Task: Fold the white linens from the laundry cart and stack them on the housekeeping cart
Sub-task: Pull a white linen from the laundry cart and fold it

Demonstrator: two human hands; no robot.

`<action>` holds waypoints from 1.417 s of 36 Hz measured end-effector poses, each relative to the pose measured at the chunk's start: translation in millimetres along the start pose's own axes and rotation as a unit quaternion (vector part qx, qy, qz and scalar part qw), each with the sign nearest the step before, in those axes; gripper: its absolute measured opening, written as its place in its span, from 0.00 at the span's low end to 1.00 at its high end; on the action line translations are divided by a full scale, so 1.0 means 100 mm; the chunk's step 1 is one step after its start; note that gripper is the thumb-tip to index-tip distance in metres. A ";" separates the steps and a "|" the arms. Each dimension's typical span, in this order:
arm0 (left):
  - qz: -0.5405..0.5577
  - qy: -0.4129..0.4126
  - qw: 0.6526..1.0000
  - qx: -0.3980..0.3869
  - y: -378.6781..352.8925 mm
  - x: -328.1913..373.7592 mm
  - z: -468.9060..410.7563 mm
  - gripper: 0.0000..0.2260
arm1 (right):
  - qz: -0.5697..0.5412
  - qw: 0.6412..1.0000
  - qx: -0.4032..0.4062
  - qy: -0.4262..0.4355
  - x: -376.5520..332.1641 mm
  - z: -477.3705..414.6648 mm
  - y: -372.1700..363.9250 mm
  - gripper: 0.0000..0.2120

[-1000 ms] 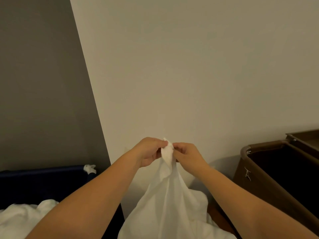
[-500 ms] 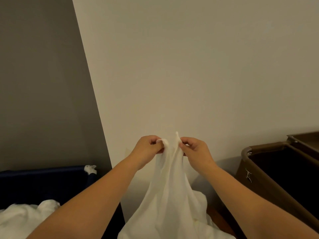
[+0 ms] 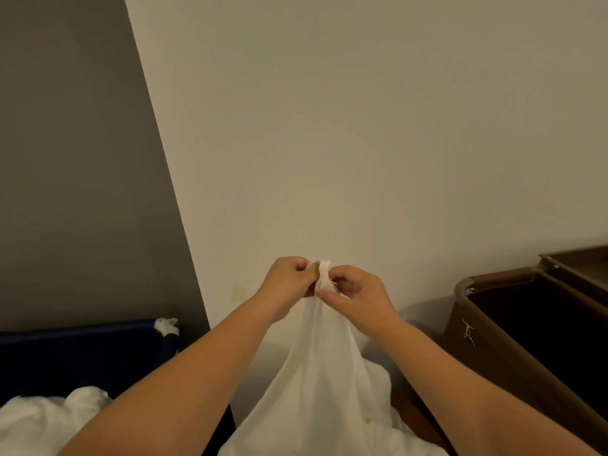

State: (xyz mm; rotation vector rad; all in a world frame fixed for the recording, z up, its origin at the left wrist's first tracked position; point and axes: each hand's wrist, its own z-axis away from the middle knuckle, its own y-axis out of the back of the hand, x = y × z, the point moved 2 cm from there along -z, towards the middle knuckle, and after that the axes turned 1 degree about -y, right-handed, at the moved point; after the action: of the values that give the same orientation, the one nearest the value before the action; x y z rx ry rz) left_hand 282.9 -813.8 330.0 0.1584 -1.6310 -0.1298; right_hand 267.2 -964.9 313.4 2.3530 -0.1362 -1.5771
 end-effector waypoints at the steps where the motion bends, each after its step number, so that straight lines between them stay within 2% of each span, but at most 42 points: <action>1: 0.003 0.003 1.000 -0.012 -0.01 0.00 0.00 0.19 | 0.004 1.000 0.012 -0.004 -0.02 0.00 0.01 0.10; 4: 0.008 0.015 0.999 -0.037 -0.03 0.01 0.00 0.18 | 0.016 0.999 0.043 -0.008 -0.06 -0.01 0.01 0.07; 8: 0.019 0.031 0.996 -0.079 -0.01 0.07 0.01 0.12 | 0.025 0.999 0.046 -0.008 -0.04 -0.01 0.04 0.04; 10: -0.031 0.023 0.996 -0.082 0.03 0.07 0.00 0.10 | 0.032 0.999 0.043 -0.005 -0.04 -0.02 0.08 0.05; 13: -0.170 -0.041 0.984 -0.045 0.10 0.09 -0.03 0.07 | 0.040 0.999 0.036 -0.001 -0.05 -0.05 0.14 0.09; 14: -0.181 -0.060 0.981 -0.036 0.10 0.10 -0.04 0.06 | 0.038 0.999 0.028 0.001 -0.06 -0.06 0.16 0.10; 19: -0.072 -0.096 0.987 -0.106 0.05 0.16 -0.01 0.06 | 0.047 0.999 -0.007 0.015 -0.13 -0.09 0.20 0.12; 22: -0.023 -0.116 0.988 -0.100 0.01 0.19 0.00 0.05 | 0.044 0.999 -0.006 0.023 -0.15 -0.09 0.22 0.12; 27: -0.012 -0.148 0.983 -0.106 -0.06 0.24 0.00 0.05 | 0.057 0.997 0.029 0.035 -0.19 -0.13 0.29 0.12; 35: -0.102 -0.191 0.970 -0.112 -0.13 0.42 -0.04 0.04 | 0.015 0.997 0.079 -0.008 -0.24 -0.18 0.43 0.05; 38: -0.119 -0.192 0.967 -0.119 -0.16 0.49 -0.06 0.02 | 0.005 0.995 0.102 -0.012 -0.25 -0.16 0.50 0.09; 42: -0.145 -0.185 0.962 -0.142 -0.23 0.52 -0.10 0.06 | -0.001 0.993 0.119 -0.019 -0.25 -0.14 0.58 0.13; 44: -0.140 -0.183 0.965 -0.127 -0.27 0.54 -0.11 0.03 | 0.005 0.992 0.124 -0.018 -0.27 -0.14 0.61 0.11; 48: -0.133 -0.217 0.965 -0.067 -0.37 0.70 -0.14 0.06 | 0.006 0.987 0.160 -0.008 -0.31 -0.13 0.68 0.05; 51: -0.131 -0.239 0.962 -0.028 -0.40 0.98 -0.23 0.03 | 0.074 0.986 0.146 -0.012 -0.36 -0.14 0.70 0.03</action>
State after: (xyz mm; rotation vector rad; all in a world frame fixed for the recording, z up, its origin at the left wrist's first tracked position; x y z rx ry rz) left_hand 300.8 -870.8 420.8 0.3185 -2.0796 -0.4455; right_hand 272.5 -1019.6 371.2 2.4691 -0.5691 -1.6071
